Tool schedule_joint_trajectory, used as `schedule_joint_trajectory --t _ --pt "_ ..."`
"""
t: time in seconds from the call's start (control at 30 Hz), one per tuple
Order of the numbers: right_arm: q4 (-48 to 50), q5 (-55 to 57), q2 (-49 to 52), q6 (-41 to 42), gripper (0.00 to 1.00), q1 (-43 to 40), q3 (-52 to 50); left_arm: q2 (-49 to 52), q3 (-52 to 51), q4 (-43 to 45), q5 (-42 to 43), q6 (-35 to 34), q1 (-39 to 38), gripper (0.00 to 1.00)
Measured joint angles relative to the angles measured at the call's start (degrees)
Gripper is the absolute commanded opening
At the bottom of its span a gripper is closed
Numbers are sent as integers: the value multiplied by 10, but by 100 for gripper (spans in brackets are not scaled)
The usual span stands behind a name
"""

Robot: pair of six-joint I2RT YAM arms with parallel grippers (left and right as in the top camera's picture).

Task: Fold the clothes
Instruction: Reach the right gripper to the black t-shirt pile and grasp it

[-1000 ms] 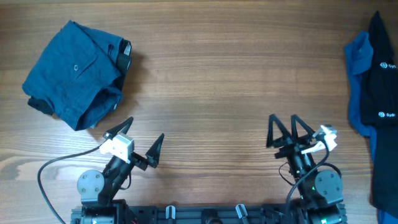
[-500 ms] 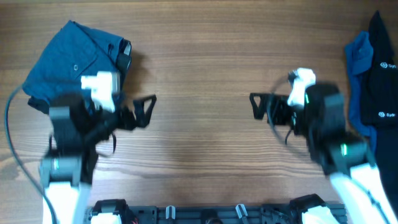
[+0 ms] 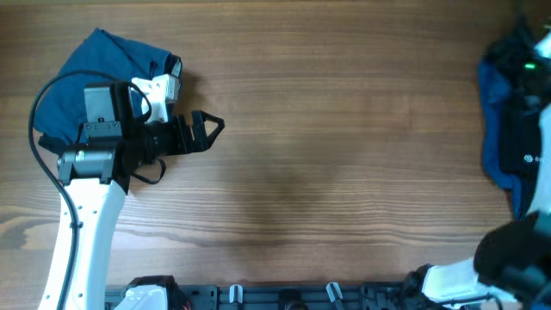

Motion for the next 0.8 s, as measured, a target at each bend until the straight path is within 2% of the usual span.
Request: schedule_joint_trajectory --t 0.13,0.23,0.4,0.7,0.73,0.77,0.8 --pt "103 0 71 4 89 -84 0 0 0 -1 0 0 0 100" --pt "192 -16 125 6 83 -110 3 0 0 -2 2 0 0 100" --pt "255 -4 216 21 83 -113 3 0 0 -2 3 -8 0 100" --pt "332 14 293 57 82 -112 3 0 0 -11 4 -34 0 100" --pt "338 14 309 65 63 -112 3 0 0 -10 4 -36 0 100" --pt "352 14 319 69 50 -112 3 0 0 -10 4 -37 0 100" --pt "366 12 325 71 21 -113 3 0 0 -10 4 -38 0 100"
